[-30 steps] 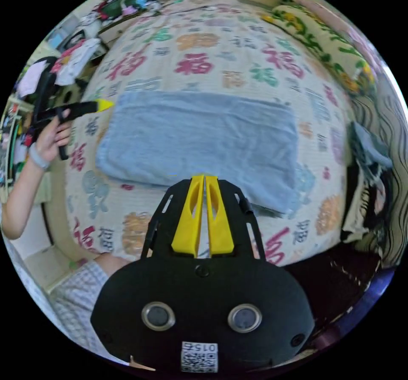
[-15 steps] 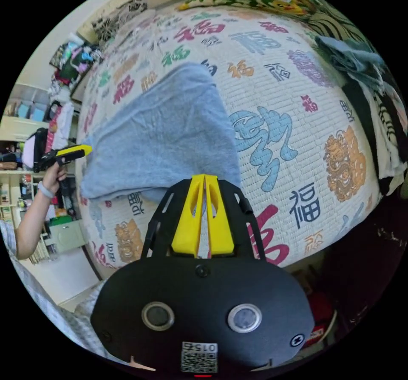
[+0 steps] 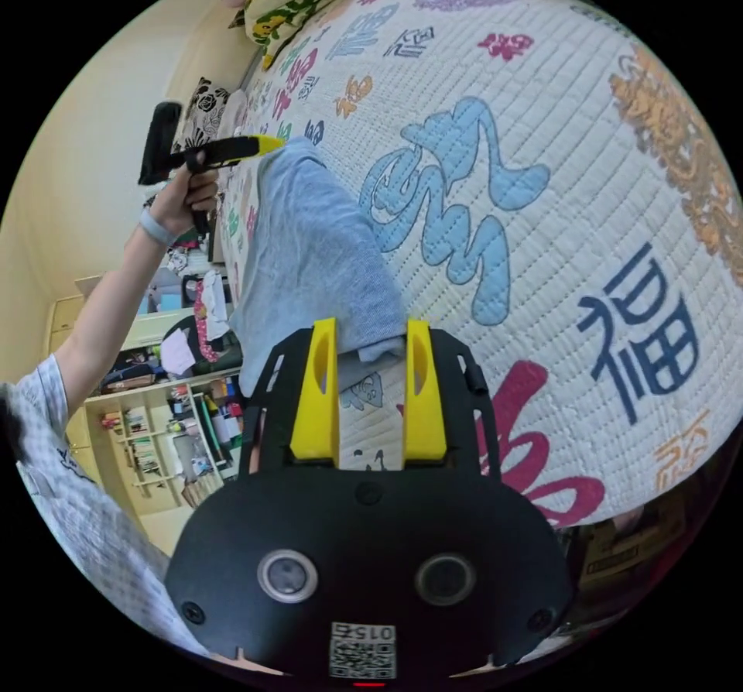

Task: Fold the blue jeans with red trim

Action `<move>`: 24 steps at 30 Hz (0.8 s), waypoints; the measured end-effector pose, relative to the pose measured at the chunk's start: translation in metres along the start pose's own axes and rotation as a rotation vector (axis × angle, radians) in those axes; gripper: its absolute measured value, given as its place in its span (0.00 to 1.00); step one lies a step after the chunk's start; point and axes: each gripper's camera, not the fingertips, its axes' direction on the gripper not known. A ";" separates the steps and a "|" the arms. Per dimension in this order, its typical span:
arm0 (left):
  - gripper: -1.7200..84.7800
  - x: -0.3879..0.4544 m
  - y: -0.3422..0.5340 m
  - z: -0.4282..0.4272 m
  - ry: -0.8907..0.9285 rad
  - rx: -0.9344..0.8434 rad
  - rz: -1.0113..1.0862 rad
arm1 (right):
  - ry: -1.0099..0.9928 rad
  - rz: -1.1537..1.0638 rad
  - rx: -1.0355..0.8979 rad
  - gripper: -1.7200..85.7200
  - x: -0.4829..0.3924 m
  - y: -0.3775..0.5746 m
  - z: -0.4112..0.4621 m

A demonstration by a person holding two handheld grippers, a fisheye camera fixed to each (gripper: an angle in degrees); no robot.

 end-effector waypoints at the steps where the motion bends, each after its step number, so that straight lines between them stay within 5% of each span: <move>1: 0.12 -0.004 -0.011 0.012 0.046 -0.049 -0.021 | -0.010 0.002 -0.006 0.16 0.002 0.001 -0.001; 12: 0.03 -0.012 -0.045 0.020 0.150 -0.062 -0.098 | -0.207 -0.012 0.090 0.07 0.021 0.030 -0.080; 18: 0.03 0.033 -0.096 -0.009 0.370 0.125 0.098 | -0.119 0.029 0.261 0.07 0.052 0.055 -0.200; 24: 0.03 0.065 -0.126 -0.036 0.444 0.253 0.268 | 0.204 -0.125 0.385 0.07 0.008 0.075 -0.302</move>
